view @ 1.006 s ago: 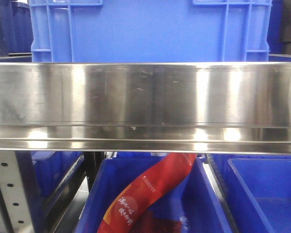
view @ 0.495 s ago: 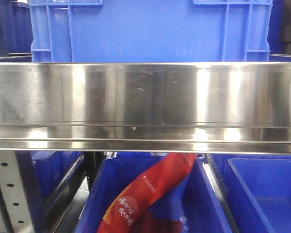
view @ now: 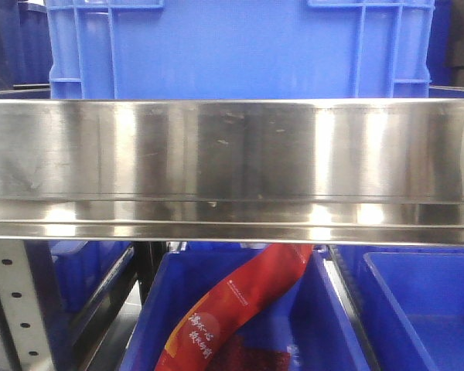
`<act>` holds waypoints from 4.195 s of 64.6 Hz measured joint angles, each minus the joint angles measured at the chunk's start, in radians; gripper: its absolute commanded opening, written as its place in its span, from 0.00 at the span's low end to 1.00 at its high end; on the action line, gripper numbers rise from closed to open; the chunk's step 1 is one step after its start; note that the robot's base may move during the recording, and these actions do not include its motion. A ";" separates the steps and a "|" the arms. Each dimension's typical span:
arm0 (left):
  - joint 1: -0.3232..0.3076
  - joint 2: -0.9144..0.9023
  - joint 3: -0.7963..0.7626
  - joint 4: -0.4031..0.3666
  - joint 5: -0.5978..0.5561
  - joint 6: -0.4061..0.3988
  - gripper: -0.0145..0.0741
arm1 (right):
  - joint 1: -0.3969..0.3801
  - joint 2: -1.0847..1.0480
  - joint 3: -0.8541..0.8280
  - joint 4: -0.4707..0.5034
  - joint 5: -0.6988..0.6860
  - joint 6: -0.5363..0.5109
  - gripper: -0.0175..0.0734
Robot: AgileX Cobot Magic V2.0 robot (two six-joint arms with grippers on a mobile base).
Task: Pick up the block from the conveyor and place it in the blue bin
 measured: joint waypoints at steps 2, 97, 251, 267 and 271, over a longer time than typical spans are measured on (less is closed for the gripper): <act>0.000 0.000 0.000 0.000 0.000 0.000 0.04 | 0.000 0.000 0.000 0.000 0.000 0.000 0.02; -0.308 0.916 -0.662 -0.001 -0.088 0.000 0.05 | 0.276 0.890 -0.556 0.039 -0.143 0.000 0.06; -0.308 -0.179 0.593 -0.112 -0.686 -0.002 0.04 | 0.276 -0.138 0.399 0.039 -0.384 0.000 0.02; -0.308 -0.179 0.595 -0.112 -0.686 -0.002 0.04 | 0.276 -0.138 0.399 0.041 -0.384 0.000 0.02; -0.308 -0.179 0.598 -0.112 -0.686 -0.002 0.04 | 0.276 -0.138 0.399 0.041 -0.384 0.000 0.02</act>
